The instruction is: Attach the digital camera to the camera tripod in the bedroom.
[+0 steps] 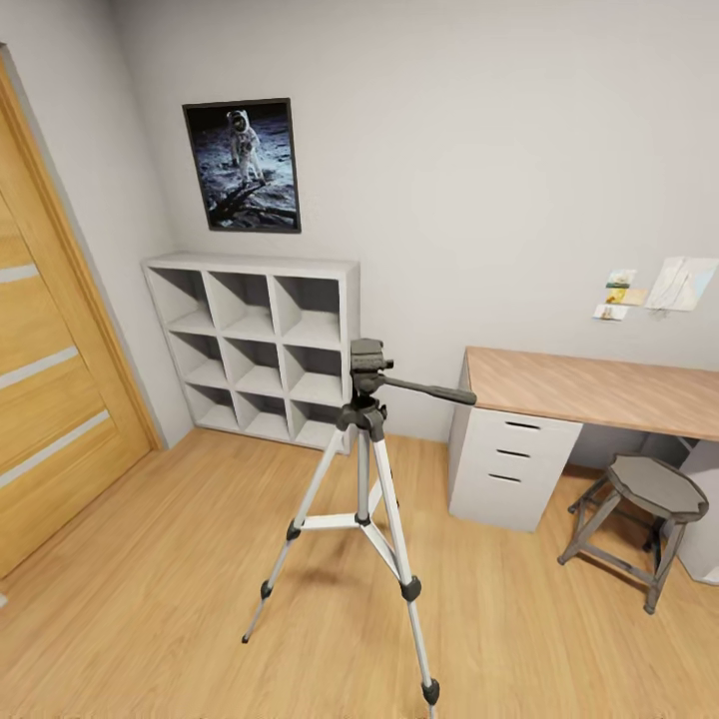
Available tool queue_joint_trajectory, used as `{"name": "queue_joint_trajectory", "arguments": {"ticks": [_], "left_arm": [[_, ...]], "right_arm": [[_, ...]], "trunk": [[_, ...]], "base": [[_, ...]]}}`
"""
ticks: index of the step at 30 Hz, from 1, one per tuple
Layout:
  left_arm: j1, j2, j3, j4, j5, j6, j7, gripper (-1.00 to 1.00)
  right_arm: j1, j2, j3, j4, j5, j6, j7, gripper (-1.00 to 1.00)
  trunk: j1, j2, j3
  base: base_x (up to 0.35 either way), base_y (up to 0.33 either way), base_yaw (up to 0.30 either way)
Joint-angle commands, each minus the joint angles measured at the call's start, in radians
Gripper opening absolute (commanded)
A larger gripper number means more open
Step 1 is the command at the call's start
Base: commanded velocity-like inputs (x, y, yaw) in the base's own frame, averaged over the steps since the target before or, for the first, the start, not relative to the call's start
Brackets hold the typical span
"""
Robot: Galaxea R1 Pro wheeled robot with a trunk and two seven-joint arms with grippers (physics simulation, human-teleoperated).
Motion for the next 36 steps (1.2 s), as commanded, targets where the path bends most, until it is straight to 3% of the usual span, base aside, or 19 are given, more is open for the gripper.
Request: {"name": "queue_joint_trajectory", "arguments": {"ticks": [1, 36], "left_arm": [[0.0, 0.0, -0.009, -0.001, 0.006, -0.001, 0.003, -1.0], [0.0, 0.0, -0.009, -0.001, 0.006, -0.001, 0.003, -1.0]], "right_arm": [[-0.001, 0.0, -0.009, 0.001, 0.009, 0.001, 0.003, 1.0], [-0.001, -0.002, -0.009, 0.002, 0.01, 0.001, 0.004, 1.0]], "trunk": [[0.0, -0.002, -0.004], [0.0, -0.002, -0.06]], "base": [[0.0, 0.0, 0.0], [0.0, 0.0, 0.0]]}}
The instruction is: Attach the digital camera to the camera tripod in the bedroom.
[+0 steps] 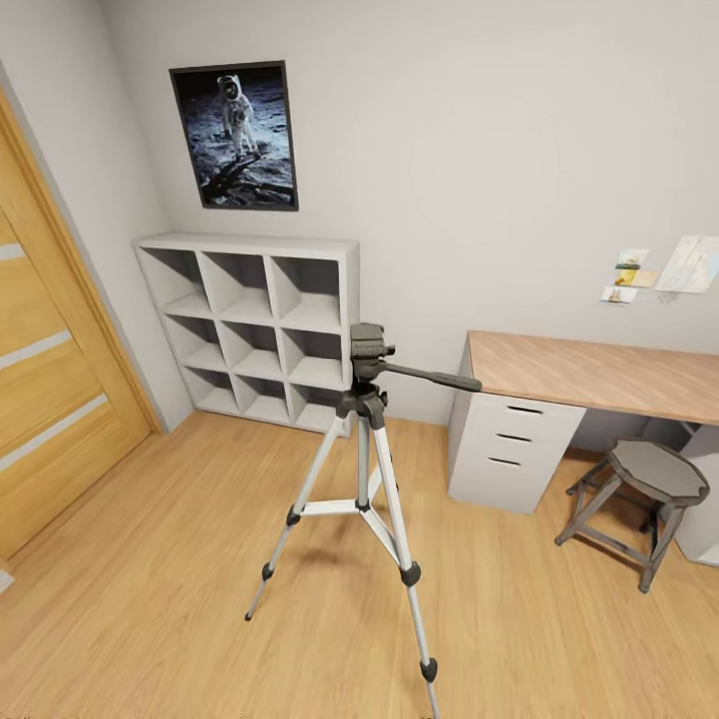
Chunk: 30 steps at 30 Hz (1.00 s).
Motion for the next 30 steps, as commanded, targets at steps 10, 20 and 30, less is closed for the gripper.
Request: {"name": "queue_joint_trajectory", "arguments": {"ticks": [10, 20, 30], "left_arm": [[0.0, 0.0, -0.009, -0.001, 0.006, -0.001, 0.003, -1.0], [0.0, 0.0, -0.009, -0.001, 0.006, -0.001, 0.003, -1.0], [0.0, 0.0, -0.009, -0.001, 0.006, -0.001, 0.003, -1.0]], "right_arm": [[-0.001, -0.001, -0.009, 0.002, 0.01, 0.001, 0.003, 1.0], [-0.001, 0.0, -0.009, 0.001, 0.01, 0.001, 0.003, 1.0], [-0.001, 0.001, -0.009, 0.002, 0.01, 0.001, 0.003, 1.0]], "trunk": [[0.0, -0.002, -0.018], [0.0, -0.002, -0.034], [0.0, -0.002, -0.05]], "base": [[0.0, 0.0, 0.0], [0.0, 0.0, 0.0], [0.0, 0.0, 0.0]]}}
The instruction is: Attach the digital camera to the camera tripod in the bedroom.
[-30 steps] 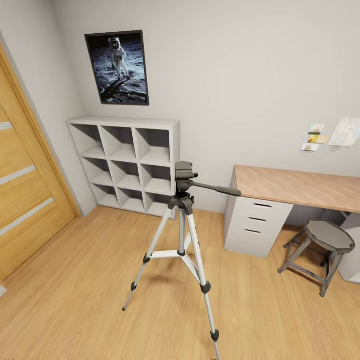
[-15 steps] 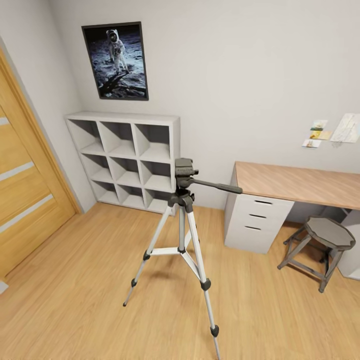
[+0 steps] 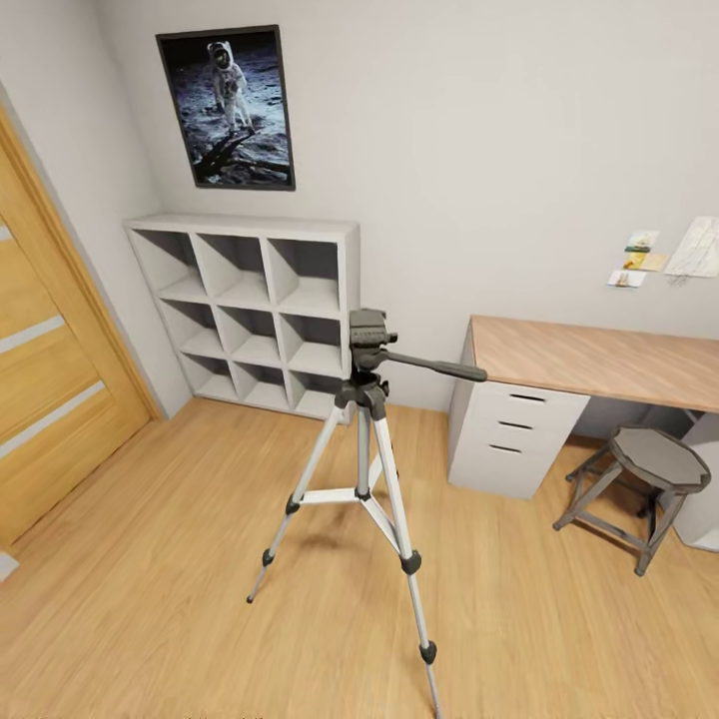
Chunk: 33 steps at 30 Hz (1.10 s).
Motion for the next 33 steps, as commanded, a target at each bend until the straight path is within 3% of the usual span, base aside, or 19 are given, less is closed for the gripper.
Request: {"name": "queue_joint_trajectory", "arguments": {"ticks": [1, 33], "left_arm": [[0.0, 0.0, -0.009, -0.001, 0.006, -0.001, 0.003, -1.0], [0.0, 0.0, -0.009, -0.001, 0.006, -0.001, 0.003, -1.0]], "right_arm": [[-0.001, -0.001, -0.009, 0.001, 0.009, 0.001, 0.003, 1.0], [-0.001, -0.001, -0.009, 0.001, 0.009, 0.001, 0.002, 1.0]], "trunk": [[0.0, -0.002, -0.003], [0.0, -0.002, -0.055]], "base": [[0.0, 0.0, 0.0], [0.0, 0.0, 0.0]]}}
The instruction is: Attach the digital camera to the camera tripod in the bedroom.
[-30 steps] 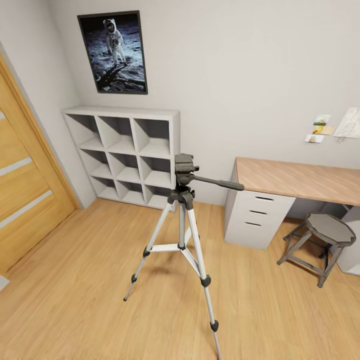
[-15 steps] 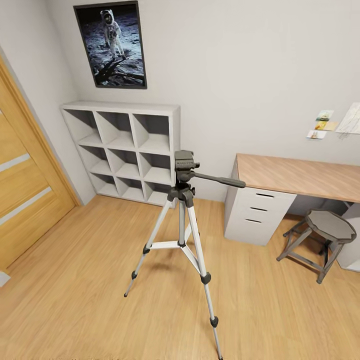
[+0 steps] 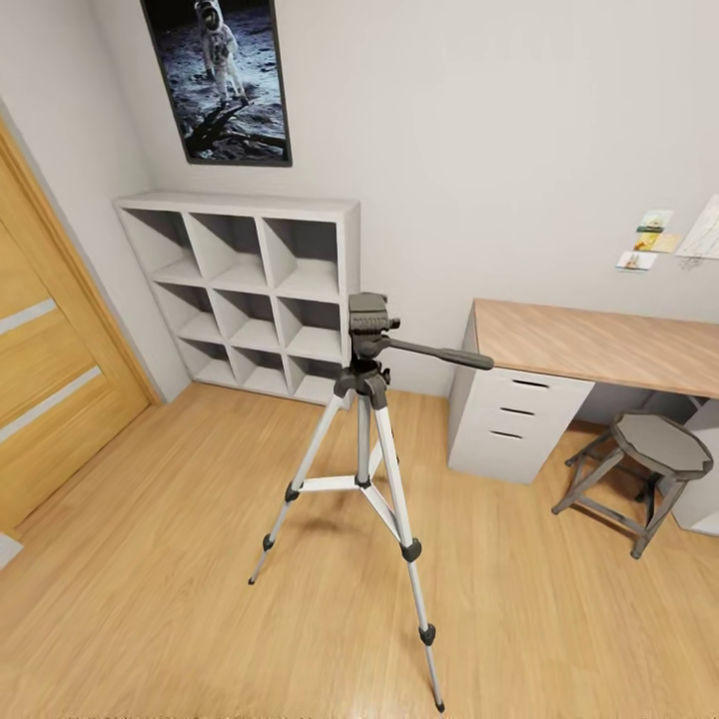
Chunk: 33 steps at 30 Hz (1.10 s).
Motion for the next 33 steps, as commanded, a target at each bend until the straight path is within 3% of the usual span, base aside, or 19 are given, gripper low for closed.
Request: {"name": "queue_joint_trajectory", "arguments": {"ticks": [1, 33], "left_arm": [[0.0, 0.0, -0.009, -0.001, 0.006, -0.001, 0.003, -1.0], [0.0, 0.0, -0.009, -0.001, 0.006, -0.001, 0.003, -1.0]], "right_arm": [[-0.001, -0.001, -0.009, 0.002, 0.01, 0.001, 0.003, 1.0], [-0.001, -0.001, -0.009, 0.002, 0.01, 0.001, 0.003, 1.0]], "trunk": [[0.0, -0.002, -0.003], [0.0, -0.002, -0.054]], "base": [[0.0, 0.0, 0.0], [0.0, 0.0, 0.0]]}}
